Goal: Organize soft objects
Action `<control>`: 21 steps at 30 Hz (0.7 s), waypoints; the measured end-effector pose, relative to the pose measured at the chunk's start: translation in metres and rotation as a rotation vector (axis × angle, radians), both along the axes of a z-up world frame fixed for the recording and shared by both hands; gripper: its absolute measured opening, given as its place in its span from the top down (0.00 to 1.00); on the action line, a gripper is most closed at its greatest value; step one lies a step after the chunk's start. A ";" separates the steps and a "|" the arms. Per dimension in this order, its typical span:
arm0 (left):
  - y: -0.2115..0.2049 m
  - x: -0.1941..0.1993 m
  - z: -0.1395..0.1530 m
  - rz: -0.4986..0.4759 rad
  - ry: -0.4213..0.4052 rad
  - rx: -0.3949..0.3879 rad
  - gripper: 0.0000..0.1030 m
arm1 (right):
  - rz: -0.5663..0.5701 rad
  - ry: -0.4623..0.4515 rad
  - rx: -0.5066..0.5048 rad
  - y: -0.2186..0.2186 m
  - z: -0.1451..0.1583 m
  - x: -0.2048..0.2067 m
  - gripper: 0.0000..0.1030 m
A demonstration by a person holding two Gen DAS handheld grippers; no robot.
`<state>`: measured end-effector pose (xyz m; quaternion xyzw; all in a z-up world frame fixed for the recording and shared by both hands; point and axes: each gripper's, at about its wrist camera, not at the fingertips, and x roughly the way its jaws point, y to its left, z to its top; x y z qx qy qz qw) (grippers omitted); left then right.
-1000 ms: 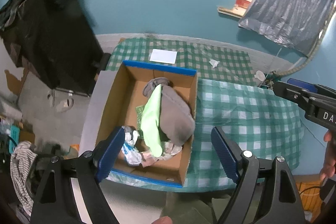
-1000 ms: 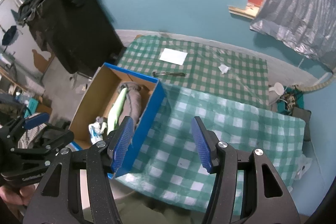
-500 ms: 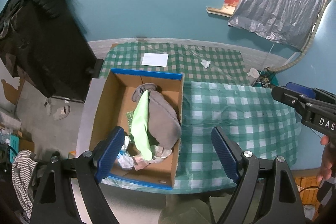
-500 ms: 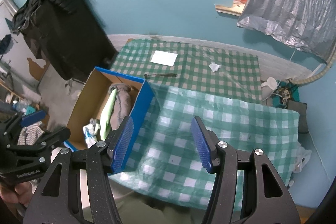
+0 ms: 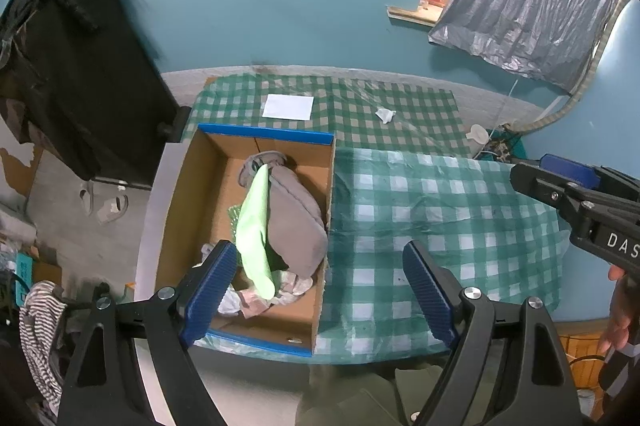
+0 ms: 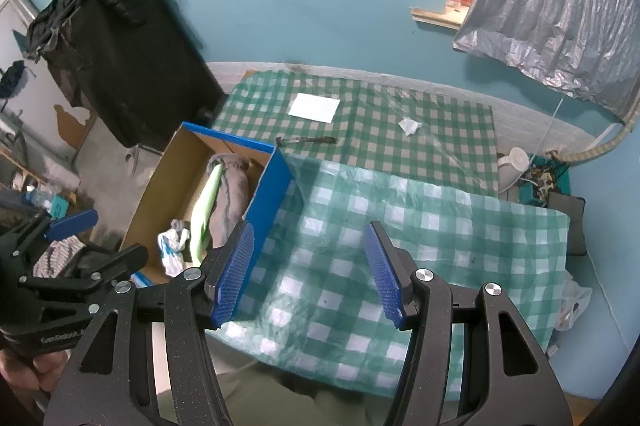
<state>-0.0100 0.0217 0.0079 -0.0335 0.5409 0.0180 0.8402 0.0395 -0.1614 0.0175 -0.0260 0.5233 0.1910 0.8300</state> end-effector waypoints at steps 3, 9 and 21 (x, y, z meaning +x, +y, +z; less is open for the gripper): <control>-0.001 0.001 -0.001 0.001 0.008 -0.010 0.16 | 0.006 0.001 -0.002 0.000 0.000 -0.001 0.45; -0.003 0.001 -0.001 -0.001 0.011 -0.010 0.16 | 0.003 0.004 0.000 0.000 0.000 -0.001 0.45; -0.008 -0.001 -0.005 -0.021 0.020 -0.001 0.16 | 0.002 0.010 -0.003 -0.002 -0.003 -0.003 0.45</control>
